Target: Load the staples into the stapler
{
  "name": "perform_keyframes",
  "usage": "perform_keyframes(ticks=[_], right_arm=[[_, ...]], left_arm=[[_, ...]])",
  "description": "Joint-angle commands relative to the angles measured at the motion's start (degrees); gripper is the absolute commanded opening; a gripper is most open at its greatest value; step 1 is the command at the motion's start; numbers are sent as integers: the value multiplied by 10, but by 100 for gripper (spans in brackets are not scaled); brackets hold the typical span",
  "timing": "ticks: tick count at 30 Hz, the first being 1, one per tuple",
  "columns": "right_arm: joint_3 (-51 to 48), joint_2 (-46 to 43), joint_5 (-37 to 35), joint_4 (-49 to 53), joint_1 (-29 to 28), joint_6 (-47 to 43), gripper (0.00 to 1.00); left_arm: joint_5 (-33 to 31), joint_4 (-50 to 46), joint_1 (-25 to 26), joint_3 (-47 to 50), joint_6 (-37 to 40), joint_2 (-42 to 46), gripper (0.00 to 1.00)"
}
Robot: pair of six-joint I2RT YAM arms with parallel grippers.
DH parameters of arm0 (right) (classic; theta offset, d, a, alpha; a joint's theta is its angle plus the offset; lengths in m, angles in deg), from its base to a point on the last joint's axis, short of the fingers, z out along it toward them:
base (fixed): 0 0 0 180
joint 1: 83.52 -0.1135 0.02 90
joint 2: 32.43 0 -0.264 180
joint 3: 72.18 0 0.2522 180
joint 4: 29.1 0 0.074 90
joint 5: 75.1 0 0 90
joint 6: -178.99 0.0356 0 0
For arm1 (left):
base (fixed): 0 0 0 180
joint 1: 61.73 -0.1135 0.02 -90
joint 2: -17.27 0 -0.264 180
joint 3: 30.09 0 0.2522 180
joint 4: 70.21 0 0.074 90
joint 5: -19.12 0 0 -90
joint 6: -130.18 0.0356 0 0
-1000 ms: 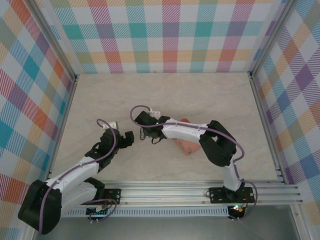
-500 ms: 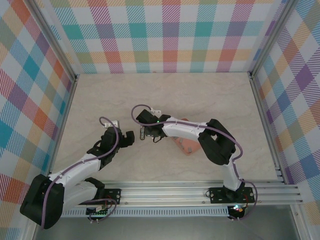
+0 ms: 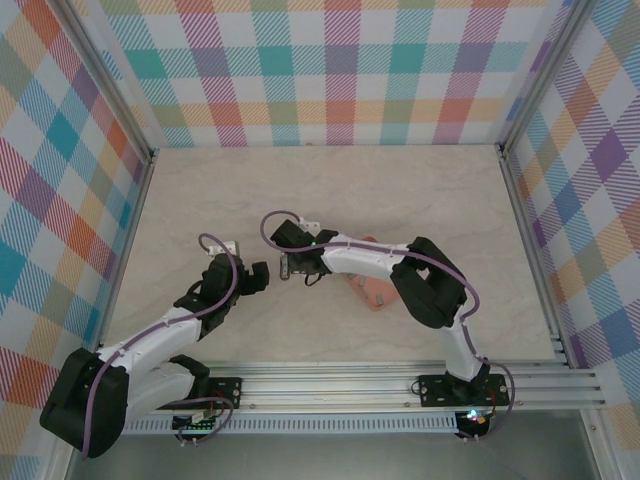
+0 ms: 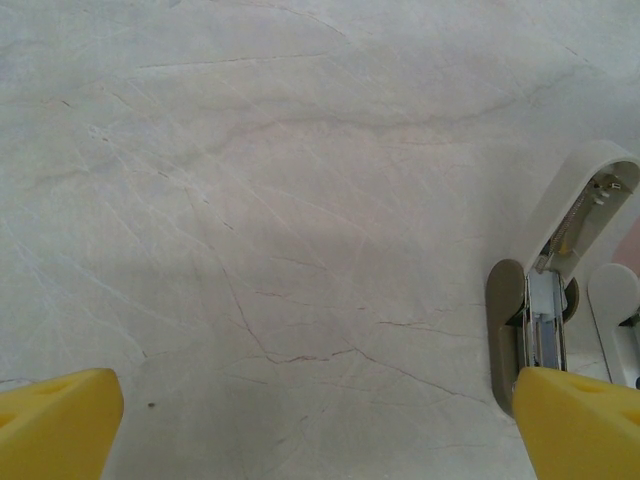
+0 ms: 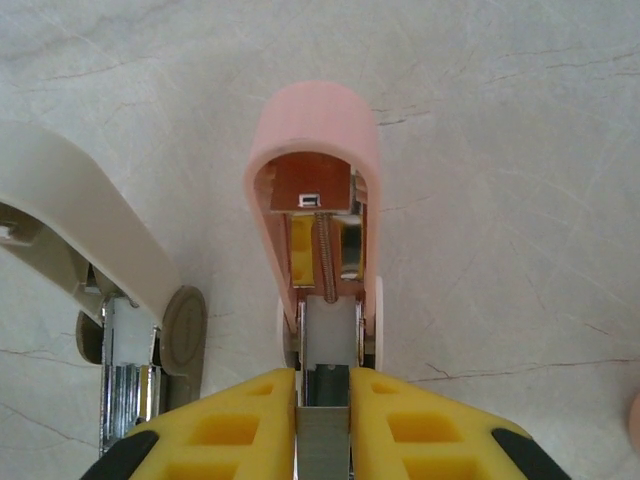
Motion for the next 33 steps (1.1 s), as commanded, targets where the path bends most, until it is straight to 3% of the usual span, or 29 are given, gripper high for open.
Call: perform_keyframes(ticks=[1, 33], right_arm=[[14, 6, 0, 2, 2, -11, 19], [1, -31, -19, -16, 2, -47, 20]], left_arm=[[-10, 5, -5, -14, 11, -3, 100], [-8, 5, -5, -16, 12, -9, 100]])
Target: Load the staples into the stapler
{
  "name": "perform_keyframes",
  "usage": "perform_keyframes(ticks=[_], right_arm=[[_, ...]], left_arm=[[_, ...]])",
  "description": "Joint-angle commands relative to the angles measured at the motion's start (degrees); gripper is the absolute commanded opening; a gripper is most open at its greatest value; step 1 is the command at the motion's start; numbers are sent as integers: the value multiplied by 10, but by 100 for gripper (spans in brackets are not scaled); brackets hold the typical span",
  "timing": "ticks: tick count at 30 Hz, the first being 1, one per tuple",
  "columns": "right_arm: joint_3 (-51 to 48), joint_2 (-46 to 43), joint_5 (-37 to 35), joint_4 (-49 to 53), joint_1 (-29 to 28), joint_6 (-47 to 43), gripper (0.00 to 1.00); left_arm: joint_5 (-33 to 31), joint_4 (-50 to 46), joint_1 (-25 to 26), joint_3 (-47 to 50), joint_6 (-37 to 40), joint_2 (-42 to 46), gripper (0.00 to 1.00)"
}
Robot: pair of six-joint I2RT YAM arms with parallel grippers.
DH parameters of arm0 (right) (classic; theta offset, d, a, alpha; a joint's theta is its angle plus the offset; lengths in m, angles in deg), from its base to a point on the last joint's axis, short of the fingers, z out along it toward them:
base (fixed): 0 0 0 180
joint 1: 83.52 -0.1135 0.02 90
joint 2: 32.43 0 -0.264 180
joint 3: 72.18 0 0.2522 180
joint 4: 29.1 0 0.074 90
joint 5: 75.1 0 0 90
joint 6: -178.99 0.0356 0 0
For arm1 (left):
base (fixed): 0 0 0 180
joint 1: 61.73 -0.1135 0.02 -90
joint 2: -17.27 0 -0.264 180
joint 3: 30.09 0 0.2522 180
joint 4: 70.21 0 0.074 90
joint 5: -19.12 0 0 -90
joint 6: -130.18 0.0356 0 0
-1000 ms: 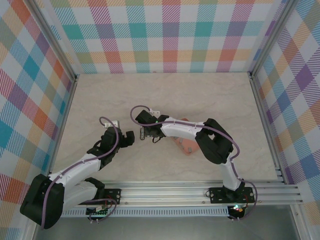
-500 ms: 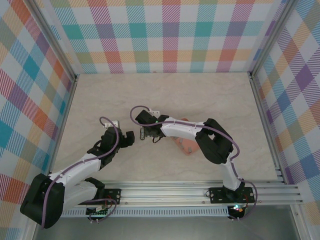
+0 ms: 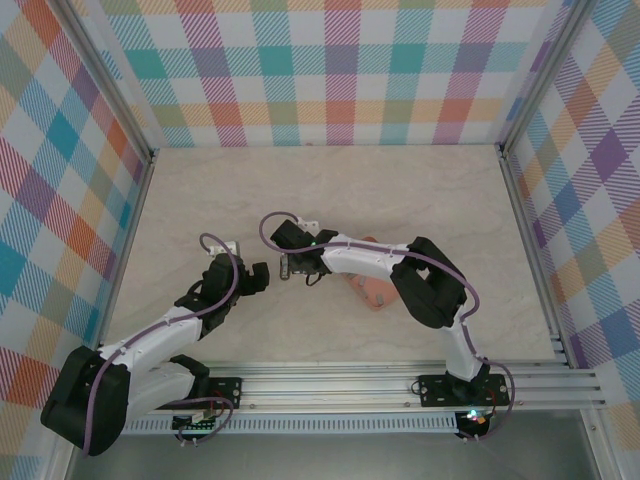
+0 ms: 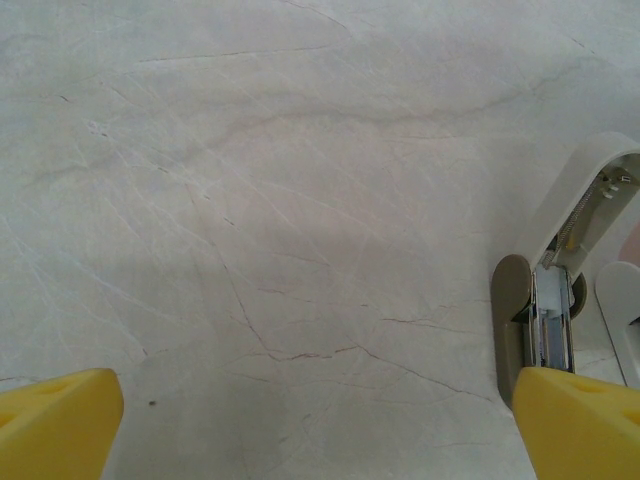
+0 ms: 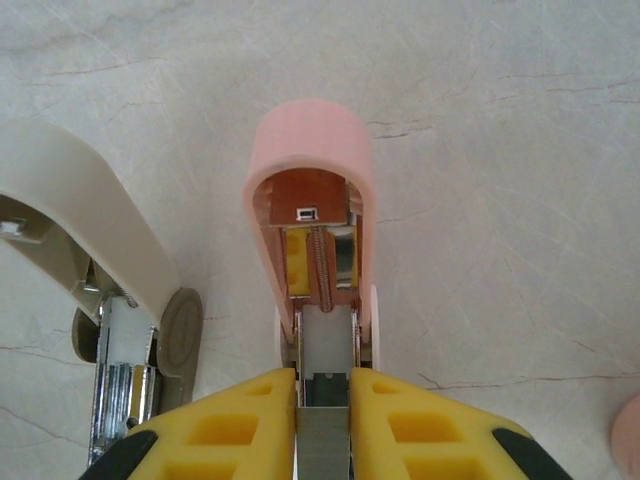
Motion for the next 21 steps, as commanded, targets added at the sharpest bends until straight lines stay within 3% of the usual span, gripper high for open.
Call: perform_keyframes(ticks=[1, 21], right_arm=[[-3, -30, -11, -13, 2, -16, 20], [-7, -21, -18, -1, 2, -34, 20]], left_arm=[[-8, 5, -5, -15, 9, -4, 100], [-8, 4, -4, -17, 11, -5, 100]])
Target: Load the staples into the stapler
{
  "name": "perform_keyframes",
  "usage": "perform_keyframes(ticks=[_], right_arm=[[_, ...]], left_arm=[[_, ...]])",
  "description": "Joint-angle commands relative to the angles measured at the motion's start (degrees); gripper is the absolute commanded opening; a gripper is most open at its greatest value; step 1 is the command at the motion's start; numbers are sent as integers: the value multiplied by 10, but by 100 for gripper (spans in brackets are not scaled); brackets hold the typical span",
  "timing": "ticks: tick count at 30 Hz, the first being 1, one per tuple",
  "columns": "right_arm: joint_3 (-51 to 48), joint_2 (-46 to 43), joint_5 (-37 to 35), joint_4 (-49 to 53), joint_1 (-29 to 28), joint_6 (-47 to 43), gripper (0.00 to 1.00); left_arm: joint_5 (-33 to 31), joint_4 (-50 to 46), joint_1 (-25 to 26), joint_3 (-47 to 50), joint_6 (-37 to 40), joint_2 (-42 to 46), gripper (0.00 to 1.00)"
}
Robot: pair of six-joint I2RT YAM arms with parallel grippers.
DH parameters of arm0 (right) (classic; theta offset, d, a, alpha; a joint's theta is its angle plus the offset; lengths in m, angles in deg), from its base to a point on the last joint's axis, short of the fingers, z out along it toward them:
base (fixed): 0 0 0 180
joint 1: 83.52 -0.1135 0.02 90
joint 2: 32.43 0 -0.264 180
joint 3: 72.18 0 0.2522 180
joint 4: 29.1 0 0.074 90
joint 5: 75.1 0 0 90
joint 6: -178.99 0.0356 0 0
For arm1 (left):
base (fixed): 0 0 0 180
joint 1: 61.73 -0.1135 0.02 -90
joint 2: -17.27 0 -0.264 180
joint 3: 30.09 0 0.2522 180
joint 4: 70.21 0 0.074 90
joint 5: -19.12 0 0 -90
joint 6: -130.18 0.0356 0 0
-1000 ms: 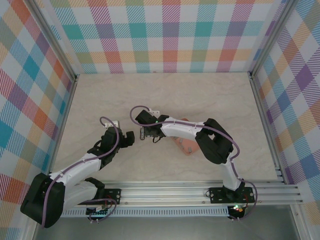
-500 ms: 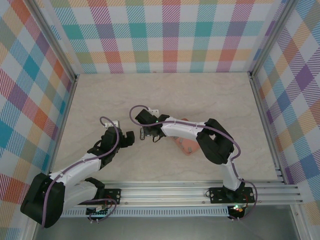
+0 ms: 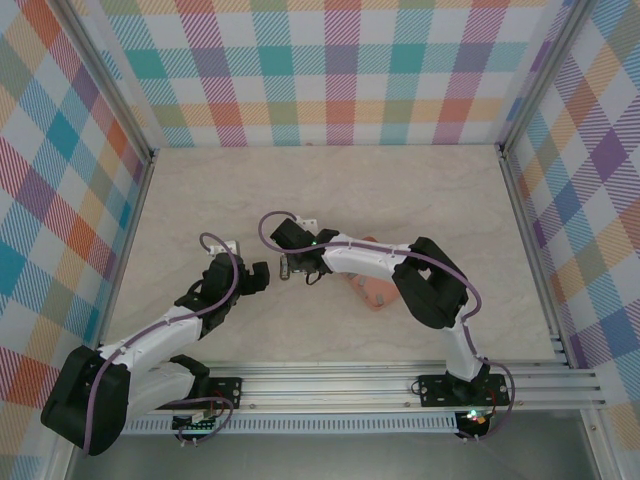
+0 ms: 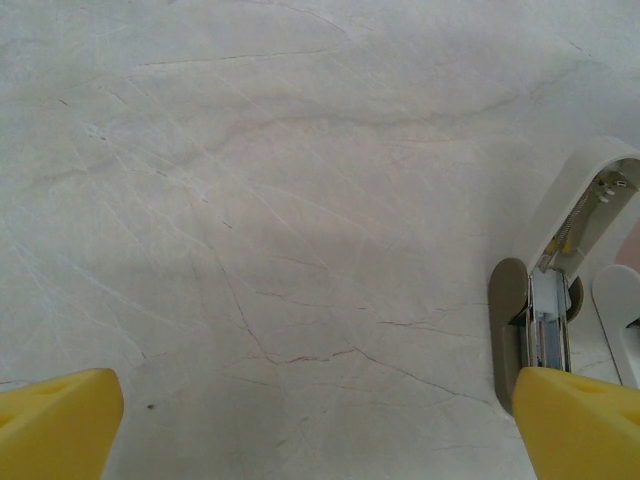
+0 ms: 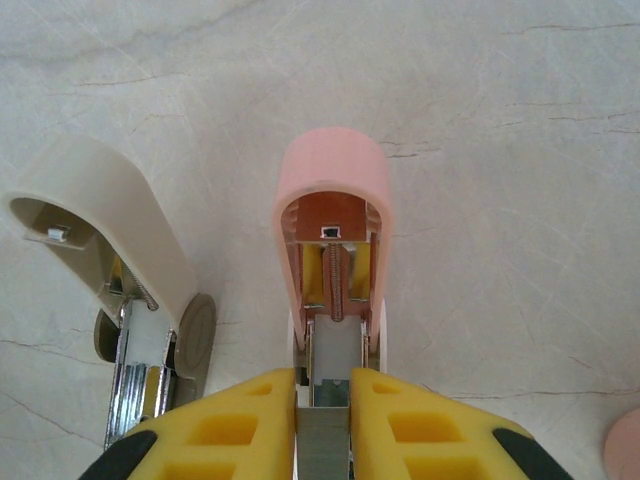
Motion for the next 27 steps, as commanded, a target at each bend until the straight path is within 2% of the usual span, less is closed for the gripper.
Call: perform_keyframes(ticks=[1, 14, 27], right_arm=[[-7, -16, -16, 7, 2, -14, 20], [-15, -15, -12, -10, 2, -40, 19], [-23, -31, 3, -27, 1, -27, 19]], left_arm=[[-8, 4, -4, -15, 11, -5, 100], [-7, 5, -5, -19, 13, -9, 100], [-7, 4, -5, -19, 12, -8, 100]])
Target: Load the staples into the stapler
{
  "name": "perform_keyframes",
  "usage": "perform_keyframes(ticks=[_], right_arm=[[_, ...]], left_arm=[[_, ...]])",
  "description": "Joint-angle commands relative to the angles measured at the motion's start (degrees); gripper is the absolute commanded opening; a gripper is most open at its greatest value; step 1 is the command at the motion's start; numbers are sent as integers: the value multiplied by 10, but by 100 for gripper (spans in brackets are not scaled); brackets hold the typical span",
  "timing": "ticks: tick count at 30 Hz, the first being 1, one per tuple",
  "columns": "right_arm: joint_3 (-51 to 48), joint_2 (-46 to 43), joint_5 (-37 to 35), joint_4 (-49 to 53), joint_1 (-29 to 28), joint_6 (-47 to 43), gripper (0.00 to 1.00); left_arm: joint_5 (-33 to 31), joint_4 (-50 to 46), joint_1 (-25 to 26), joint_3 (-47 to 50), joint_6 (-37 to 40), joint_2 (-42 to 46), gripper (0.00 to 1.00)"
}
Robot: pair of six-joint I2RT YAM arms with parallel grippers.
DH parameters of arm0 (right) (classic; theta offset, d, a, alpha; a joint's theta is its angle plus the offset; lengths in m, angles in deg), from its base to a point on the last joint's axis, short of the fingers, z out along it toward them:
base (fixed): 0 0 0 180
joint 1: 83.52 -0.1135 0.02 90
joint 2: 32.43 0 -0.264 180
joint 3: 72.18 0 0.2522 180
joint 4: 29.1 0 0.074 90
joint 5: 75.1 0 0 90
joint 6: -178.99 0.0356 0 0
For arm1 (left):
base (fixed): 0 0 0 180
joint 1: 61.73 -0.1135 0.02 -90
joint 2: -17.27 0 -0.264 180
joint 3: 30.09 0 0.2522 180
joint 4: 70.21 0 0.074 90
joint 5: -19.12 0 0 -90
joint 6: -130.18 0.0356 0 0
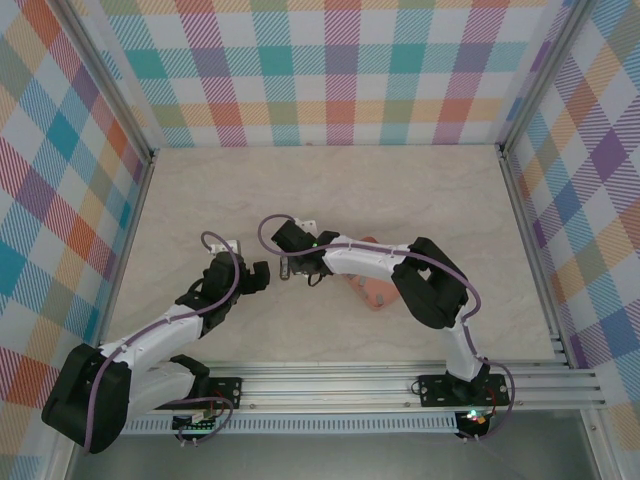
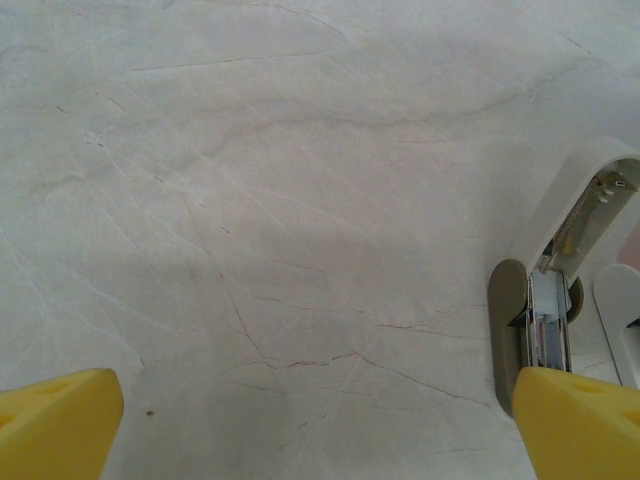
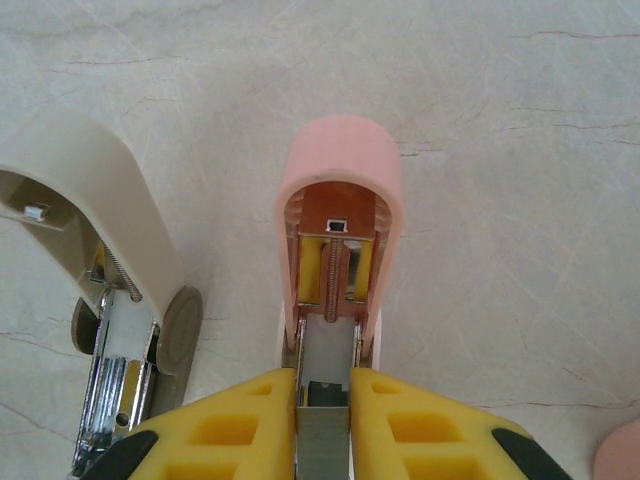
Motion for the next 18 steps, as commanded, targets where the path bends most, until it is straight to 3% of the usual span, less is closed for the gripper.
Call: perform_keyframes(ticks=[1, 18], right_arm=[[-9, -31, 5, -11, 0, 4, 19], [2, -34, -7, 13, -5, 39, 20]], left_arm=[[-7, 4, -4, -14, 4, -2, 100], [-6, 3, -5, -10, 4, 6, 100]])
